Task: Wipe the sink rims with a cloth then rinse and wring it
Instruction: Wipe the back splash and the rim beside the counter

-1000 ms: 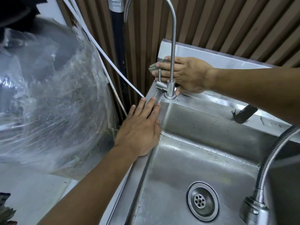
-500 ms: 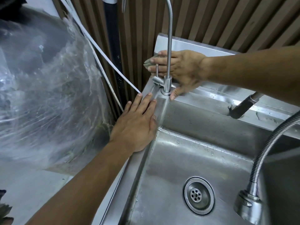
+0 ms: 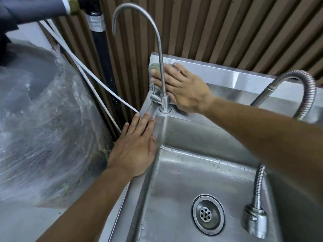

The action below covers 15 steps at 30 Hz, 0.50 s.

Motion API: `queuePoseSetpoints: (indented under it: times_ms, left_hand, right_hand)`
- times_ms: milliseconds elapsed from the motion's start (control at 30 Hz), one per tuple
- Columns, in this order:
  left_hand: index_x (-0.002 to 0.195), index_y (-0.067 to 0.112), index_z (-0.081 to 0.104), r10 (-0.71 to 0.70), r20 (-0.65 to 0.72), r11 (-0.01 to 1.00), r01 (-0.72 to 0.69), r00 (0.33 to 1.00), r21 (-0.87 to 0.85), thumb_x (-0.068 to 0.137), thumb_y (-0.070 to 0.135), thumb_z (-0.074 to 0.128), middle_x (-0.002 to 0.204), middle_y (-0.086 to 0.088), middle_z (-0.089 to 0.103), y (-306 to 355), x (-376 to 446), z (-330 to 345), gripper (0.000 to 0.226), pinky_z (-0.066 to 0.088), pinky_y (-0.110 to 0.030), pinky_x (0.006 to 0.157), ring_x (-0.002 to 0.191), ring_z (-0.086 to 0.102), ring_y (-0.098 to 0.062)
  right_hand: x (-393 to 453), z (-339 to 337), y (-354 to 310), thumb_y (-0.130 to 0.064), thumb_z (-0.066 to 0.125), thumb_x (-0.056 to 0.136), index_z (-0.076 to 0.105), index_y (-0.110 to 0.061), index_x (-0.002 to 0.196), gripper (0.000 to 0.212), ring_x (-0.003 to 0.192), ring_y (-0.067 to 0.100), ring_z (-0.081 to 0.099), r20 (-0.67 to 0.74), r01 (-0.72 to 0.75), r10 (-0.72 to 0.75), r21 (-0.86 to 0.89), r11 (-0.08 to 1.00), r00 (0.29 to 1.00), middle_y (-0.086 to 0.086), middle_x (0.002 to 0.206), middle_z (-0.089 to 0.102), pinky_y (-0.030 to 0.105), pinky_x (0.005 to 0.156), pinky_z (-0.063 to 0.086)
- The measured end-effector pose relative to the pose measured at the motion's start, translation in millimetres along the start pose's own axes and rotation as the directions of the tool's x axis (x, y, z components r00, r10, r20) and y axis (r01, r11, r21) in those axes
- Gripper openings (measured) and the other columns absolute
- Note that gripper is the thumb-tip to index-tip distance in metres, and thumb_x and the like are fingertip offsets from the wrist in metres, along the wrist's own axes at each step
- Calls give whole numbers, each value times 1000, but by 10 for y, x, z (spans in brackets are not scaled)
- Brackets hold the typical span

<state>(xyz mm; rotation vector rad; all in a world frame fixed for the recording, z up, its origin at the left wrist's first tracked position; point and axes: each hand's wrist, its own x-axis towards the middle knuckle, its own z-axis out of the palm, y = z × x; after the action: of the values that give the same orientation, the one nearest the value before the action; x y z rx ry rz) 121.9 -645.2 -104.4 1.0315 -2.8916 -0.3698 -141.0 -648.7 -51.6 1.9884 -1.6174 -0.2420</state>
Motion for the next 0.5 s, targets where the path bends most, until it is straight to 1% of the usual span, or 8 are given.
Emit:
queuePoseSetpoints:
  times_ms: [100, 200, 267, 333, 367, 400, 467, 500]
  left_hand:
    - [164, 26, 3, 6, -2, 1000, -6, 1000, 10, 98, 45, 1, 171, 12, -12, -20, 32, 4, 69, -8, -36, 126, 157, -17, -13]
    - [164, 24, 11, 24, -20, 1000, -24, 1000, 5, 98, 45, 3, 172, 8, -2, -6, 20, 26, 70, -4, -39, 127, 158, -8, -17]
    - [160, 19, 29, 46, -68, 999, -47, 997, 0, 96, 44, 10, 170, -1, 19, -10, 20, 8, 71, 9, -45, 128, 157, 11, -25]
    - [141, 12, 50, 115, -108, 993, -110, 987, 52, 92, 40, 25, 151, -10, 44, -20, 124, -37, 62, 28, -53, 121, 142, 38, -34]
    - [131, 10, 55, 146, -116, 987, -138, 982, 81, 90, 38, 30, 139, -12, 50, -26, 197, -39, 55, 33, -53, 115, 132, 45, -35]
    - [128, 9, 55, 170, -121, 982, -158, 978, 102, 90, 37, 32, 134, -12, 50, -27, 272, -41, 53, 35, -52, 112, 127, 48, -35]
    - [144, 9, 47, 170, -88, 981, -161, 981, 106, 94, 42, 25, 149, -10, 43, -9, 370, -34, 64, 30, -51, 118, 141, 39, -34]
    - [155, 12, 37, 154, -62, 982, -146, 986, 118, 96, 46, 17, 161, -6, 33, -11, 394, -10, 71, 23, -51, 123, 151, 27, -32]
  right_hand:
    - [-194, 107, -398, -34, 22, 112, 11, -19, 166, 57, 161, 32, 7, -87, -371, 389, 171, 913, 917, 7, 174, 9, 49, 131, 10]
    - [-423, 119, -569, -40, 23, 112, 11, -16, 165, 60, 160, 34, 5, -57, -741, 790, 311, 595, 611, 11, 173, 8, 49, 131, 5]
    - [-417, 55, -640, -44, 22, 111, 6, -13, 165, 64, 160, 35, -2, 18, -838, 915, 408, 362, 404, 13, 173, 1, 49, 131, 0]
    - [-249, -13, -595, -46, 21, 111, 1, -10, 165, 68, 159, 39, -8, 67, -860, 955, 457, 228, 289, 17, 173, -5, 51, 130, -4]
    - [-146, -32, -559, -47, 20, 111, 2, -9, 164, 68, 159, 41, -8, 63, -852, 948, 460, 249, 311, 19, 172, -5, 53, 129, -3]
    - [-43, -33, -564, -47, 19, 110, 4, -10, 165, 68, 159, 42, -6, 33, -825, 918, 451, 340, 396, 20, 172, -3, 54, 129, -1]
    - [77, 33, -634, -45, 16, 110, 9, -15, 165, 63, 160, 39, 0, -59, -702, 768, 365, 612, 638, 15, 173, 4, 52, 130, 3]
    - [72, 68, -630, -43, 16, 111, 11, -18, 165, 60, 160, 36, 2, -81, -647, 703, 330, 688, 706, 12, 174, 6, 50, 130, 5]
